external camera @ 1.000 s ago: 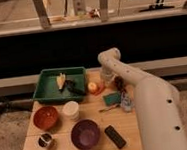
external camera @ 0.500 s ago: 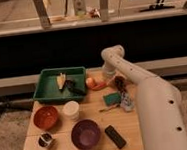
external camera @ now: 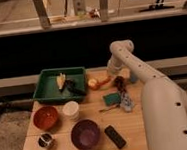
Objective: Place pepper in metal cup
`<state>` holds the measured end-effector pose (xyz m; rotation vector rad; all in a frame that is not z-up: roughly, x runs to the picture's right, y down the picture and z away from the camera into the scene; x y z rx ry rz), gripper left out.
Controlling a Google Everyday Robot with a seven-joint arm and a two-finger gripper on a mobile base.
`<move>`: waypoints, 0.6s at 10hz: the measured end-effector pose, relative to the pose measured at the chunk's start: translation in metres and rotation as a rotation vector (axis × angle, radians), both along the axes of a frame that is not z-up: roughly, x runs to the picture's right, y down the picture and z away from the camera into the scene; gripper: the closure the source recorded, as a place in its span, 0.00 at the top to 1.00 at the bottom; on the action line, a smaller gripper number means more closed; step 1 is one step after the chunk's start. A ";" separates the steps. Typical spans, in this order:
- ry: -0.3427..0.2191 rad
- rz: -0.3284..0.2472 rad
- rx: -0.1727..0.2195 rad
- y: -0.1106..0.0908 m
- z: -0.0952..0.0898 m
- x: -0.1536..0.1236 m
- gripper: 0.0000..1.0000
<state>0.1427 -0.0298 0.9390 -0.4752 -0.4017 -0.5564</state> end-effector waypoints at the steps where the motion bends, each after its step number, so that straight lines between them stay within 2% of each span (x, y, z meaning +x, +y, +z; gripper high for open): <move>1: -0.027 -0.012 0.009 -0.009 -0.009 -0.001 0.00; 3: -0.071 -0.049 0.025 -0.015 -0.021 -0.013 0.00; 6: -0.113 -0.098 0.062 -0.022 -0.043 -0.057 0.00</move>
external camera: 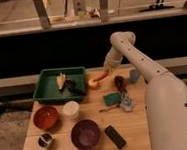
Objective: Place pepper in metal cup
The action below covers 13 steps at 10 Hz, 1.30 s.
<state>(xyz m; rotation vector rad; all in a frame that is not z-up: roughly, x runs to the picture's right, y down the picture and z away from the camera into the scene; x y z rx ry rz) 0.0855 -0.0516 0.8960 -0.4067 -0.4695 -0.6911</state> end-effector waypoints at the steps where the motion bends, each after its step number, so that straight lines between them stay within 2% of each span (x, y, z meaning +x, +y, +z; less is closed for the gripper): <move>1: -0.003 -0.014 0.016 0.000 -0.010 -0.016 0.00; 6: -0.027 -0.089 0.076 0.009 -0.048 -0.083 0.00; 9: -0.095 -0.167 0.112 0.024 -0.074 -0.116 0.00; 13: -0.194 -0.249 0.128 0.036 -0.096 -0.145 0.00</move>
